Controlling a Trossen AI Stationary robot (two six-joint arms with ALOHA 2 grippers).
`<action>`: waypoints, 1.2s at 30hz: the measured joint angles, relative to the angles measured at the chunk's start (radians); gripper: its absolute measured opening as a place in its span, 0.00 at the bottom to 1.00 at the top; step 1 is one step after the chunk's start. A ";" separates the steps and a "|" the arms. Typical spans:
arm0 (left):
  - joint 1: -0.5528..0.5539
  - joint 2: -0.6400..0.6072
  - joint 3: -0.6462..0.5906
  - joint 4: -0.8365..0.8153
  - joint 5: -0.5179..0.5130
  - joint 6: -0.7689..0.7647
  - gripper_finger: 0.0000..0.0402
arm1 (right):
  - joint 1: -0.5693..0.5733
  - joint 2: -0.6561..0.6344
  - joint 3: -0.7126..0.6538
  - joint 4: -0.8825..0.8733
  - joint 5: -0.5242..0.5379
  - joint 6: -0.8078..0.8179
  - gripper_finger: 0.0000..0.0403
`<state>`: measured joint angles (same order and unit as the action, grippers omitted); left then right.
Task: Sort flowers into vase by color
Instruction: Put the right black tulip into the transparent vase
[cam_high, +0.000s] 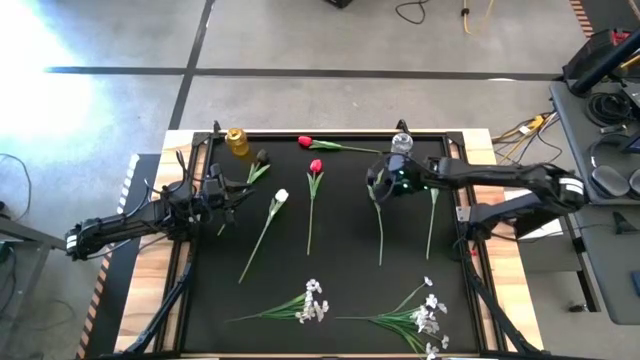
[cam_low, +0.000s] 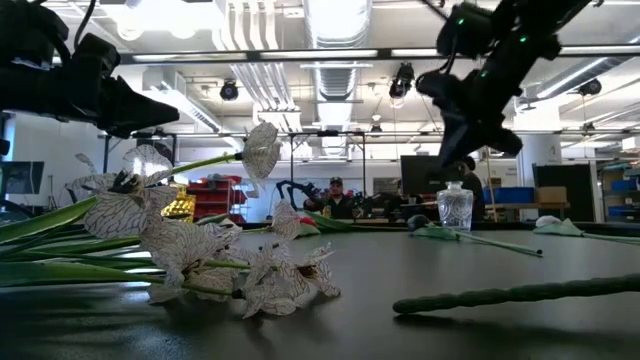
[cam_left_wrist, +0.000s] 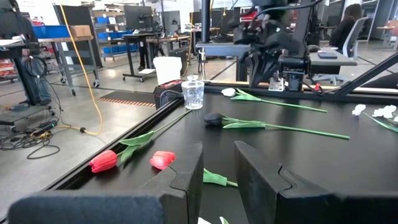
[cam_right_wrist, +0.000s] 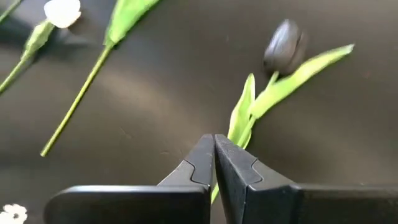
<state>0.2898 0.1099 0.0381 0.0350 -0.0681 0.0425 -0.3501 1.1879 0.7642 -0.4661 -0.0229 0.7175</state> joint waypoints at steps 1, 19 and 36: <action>0.000 0.000 0.000 0.001 0.000 0.000 0.19 | -0.009 0.021 0.005 -0.002 -0.024 0.002 0.02; 0.000 0.000 0.000 0.001 0.000 0.000 0.19 | -0.086 0.332 0.133 -0.083 -0.009 0.095 0.29; 0.000 0.000 0.000 0.002 0.001 -0.087 0.19 | -0.116 0.524 0.384 -0.264 -0.056 -0.019 0.29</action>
<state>0.2897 0.1097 0.0380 0.0368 -0.0673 -0.0443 -0.4656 1.7116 1.1482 -0.7300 -0.0793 0.6983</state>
